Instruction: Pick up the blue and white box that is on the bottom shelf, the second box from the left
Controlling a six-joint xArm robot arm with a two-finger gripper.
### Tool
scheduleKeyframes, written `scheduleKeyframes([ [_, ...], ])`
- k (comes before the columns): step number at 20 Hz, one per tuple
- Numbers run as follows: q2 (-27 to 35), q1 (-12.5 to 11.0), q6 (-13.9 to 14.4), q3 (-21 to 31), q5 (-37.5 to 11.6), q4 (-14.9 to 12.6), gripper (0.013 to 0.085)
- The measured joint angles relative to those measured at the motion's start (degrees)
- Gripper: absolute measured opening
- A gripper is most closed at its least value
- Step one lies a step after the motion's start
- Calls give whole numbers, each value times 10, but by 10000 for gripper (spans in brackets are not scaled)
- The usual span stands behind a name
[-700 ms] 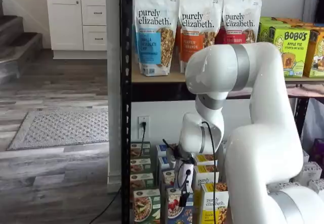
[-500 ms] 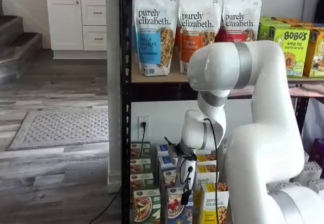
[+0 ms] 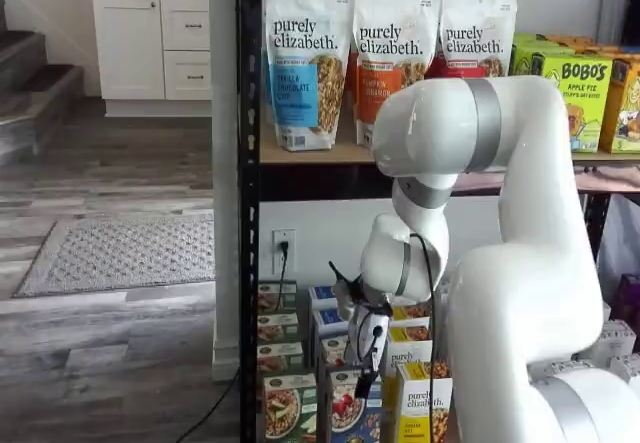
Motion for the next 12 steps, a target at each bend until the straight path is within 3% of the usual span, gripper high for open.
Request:
scheduleKeyframes([
  [5,13,7,-13,-11,-14,21,850],
  [12,50,14,-1,-45,-32,15,850],
])
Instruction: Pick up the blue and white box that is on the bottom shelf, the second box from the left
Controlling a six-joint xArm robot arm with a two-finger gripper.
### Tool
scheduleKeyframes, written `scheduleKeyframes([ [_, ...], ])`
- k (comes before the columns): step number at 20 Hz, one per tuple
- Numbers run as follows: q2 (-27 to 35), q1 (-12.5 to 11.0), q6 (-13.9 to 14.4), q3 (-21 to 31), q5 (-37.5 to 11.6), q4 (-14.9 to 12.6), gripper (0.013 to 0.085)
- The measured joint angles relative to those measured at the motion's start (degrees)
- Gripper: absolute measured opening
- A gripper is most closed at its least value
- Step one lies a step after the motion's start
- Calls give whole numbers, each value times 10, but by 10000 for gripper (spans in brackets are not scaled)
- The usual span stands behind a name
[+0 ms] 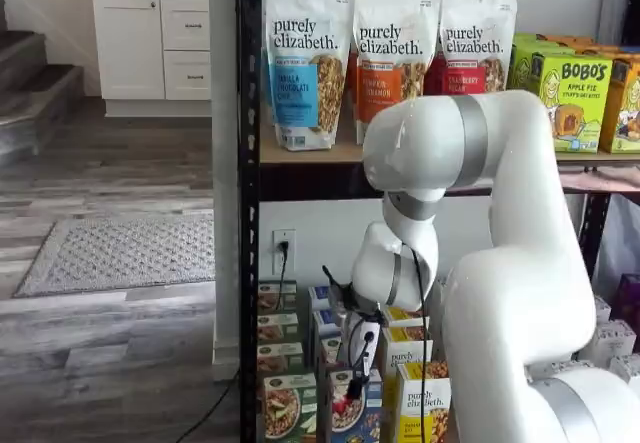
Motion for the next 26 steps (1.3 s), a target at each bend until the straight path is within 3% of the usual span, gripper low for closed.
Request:
scheduleKeyframes([
  [6,34,3,-11,-36,-10,16,850],
  [11,55,2,9,-59,-13,-8,850],
  [17,80,-1,10,-85,-12,-11,850],
  [21,92,-4,25,-98,-7,-31,850],
  [26,113,-8,63,-126,12,-77,850],
])
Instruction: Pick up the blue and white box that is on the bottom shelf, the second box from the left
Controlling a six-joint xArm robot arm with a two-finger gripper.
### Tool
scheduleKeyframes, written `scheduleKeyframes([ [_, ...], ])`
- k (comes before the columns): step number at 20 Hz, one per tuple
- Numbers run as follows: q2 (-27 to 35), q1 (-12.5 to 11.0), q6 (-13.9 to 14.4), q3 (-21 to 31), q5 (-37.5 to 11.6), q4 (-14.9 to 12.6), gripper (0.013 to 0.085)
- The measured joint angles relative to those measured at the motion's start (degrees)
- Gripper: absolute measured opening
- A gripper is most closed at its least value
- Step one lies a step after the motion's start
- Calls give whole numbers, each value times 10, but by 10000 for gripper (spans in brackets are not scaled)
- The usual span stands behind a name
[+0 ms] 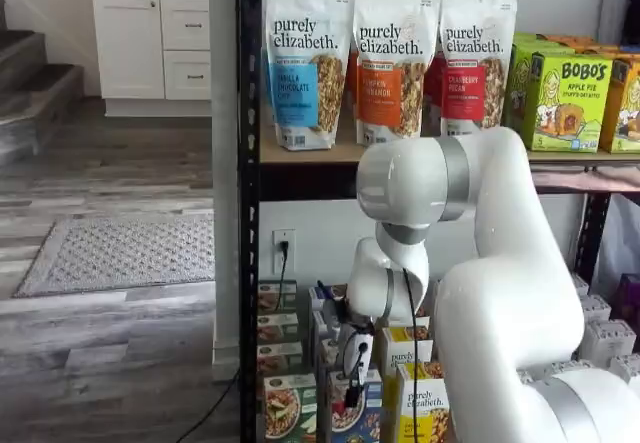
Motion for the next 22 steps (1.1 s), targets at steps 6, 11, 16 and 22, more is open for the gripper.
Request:
scheduleKeyframes([
  [6,16,-4,38,-27,26,-46,850],
  [11,22,-10,63,-39,42,-81,850],
  [16,21,-18,70,-38,41,-97,850],
  [22,17,-26,72,-36,48,-110,850],
])
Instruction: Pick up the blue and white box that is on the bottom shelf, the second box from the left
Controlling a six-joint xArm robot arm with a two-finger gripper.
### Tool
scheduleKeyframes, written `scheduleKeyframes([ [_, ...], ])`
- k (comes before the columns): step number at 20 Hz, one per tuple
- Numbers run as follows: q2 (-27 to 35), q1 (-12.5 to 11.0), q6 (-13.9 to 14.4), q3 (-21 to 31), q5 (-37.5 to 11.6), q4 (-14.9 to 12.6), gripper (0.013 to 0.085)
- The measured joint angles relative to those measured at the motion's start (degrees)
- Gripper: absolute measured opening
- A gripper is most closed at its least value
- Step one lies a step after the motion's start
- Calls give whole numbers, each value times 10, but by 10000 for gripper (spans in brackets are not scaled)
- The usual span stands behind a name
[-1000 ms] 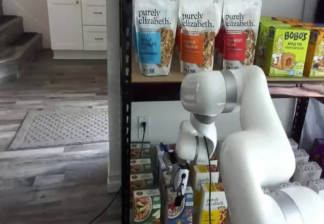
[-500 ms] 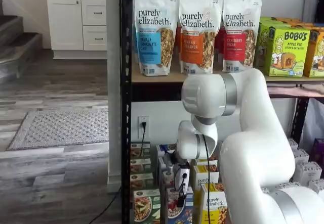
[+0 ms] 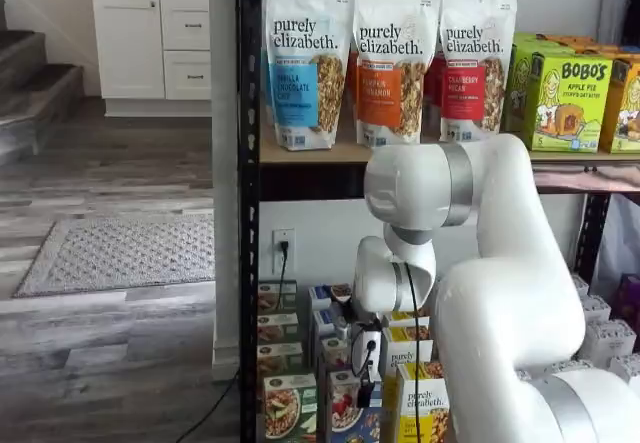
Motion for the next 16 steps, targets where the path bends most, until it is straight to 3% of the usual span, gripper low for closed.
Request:
scheduleKeyframes([
  [16,-6,-12,-18,5,2,8,850],
])
